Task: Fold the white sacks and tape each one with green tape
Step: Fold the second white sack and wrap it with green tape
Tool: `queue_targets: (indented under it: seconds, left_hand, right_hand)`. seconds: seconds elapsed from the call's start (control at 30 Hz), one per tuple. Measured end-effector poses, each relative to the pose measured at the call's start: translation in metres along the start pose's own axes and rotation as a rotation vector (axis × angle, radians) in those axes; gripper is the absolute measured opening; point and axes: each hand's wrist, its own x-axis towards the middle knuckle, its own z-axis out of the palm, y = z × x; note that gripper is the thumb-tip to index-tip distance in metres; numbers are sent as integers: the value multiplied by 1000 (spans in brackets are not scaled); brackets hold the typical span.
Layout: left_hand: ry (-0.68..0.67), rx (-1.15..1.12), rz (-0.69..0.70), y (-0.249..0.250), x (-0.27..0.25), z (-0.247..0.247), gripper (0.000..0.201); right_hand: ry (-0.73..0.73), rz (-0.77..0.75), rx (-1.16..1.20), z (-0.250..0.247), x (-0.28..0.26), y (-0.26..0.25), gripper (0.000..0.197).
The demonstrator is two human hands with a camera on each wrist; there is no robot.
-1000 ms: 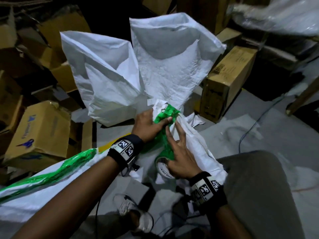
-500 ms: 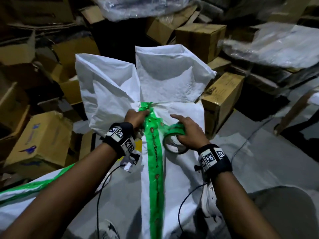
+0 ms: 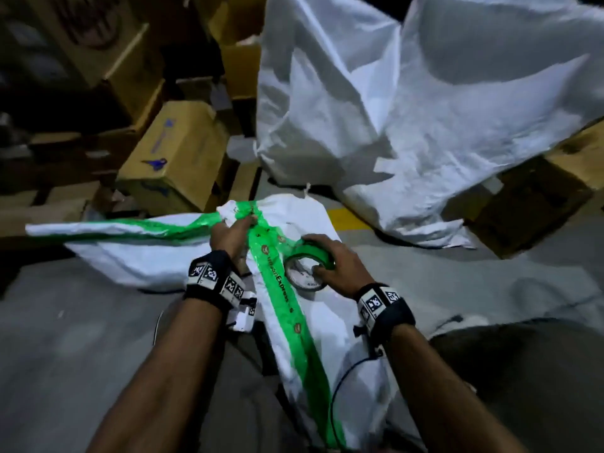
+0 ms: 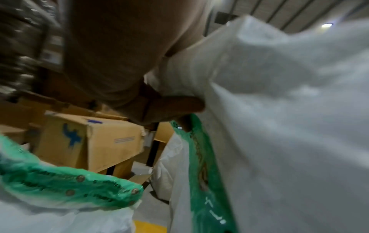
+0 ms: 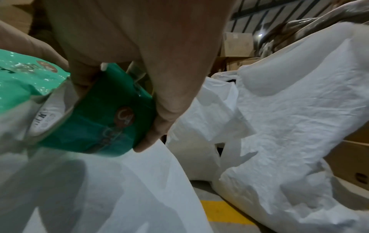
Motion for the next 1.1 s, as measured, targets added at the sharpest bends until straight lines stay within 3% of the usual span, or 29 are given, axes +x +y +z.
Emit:
queue_targets:
  seconds: [0.13, 0.2, 0.27, 0.37, 0.5, 0.57, 0.67, 0.8, 0.87, 1.03, 1.1]
  left_hand:
    - [39, -264, -59, -18, 8, -23, 59]
    - [45, -336, -58, -25, 15, -30, 47]
    - [-4, -393, -102, -31, 19, -35, 46]
    - [-123, -432, -141, -44, 17, -35, 61]
    - [112, -293, -124, -62, 16, -27, 49]
    - [227, -220, -111, -64, 20, -26, 30]
    - [280, -204, -78, -63, 30, -26, 13]
    - [338, -247, -81, -59, 37, -34, 10]
    - [319, -261, -88, -58, 34, -35, 14]
    - [198, -348, -93, -58, 23, -30, 7]
    - [170, -374, -107, -54, 22, -32, 7]
  right_hand:
    - [-55, -33, 19, 41, 20, 7, 67]
    - [-66, -41, 30, 54, 27, 9, 69]
    - [-84, -28, 55, 62, 33, 6, 72]
    - [-96, 4, 27, 74, 39, 3, 75]
    - [-116, 18, -15, 85, 41, 2, 76]
    - [-79, 2, -66, 87, 41, 0, 75]
    - [-48, -33, -102, 81, 40, -12, 67]
    - [-406, 32, -366, 55, 30, -21, 96]
    - [-542, 37, -442, 46, 17, -25, 100]
    - [-679, 47, -557, 46, 5, -48, 115]
    - [-675, 65, -531, 39, 5, -57, 106]
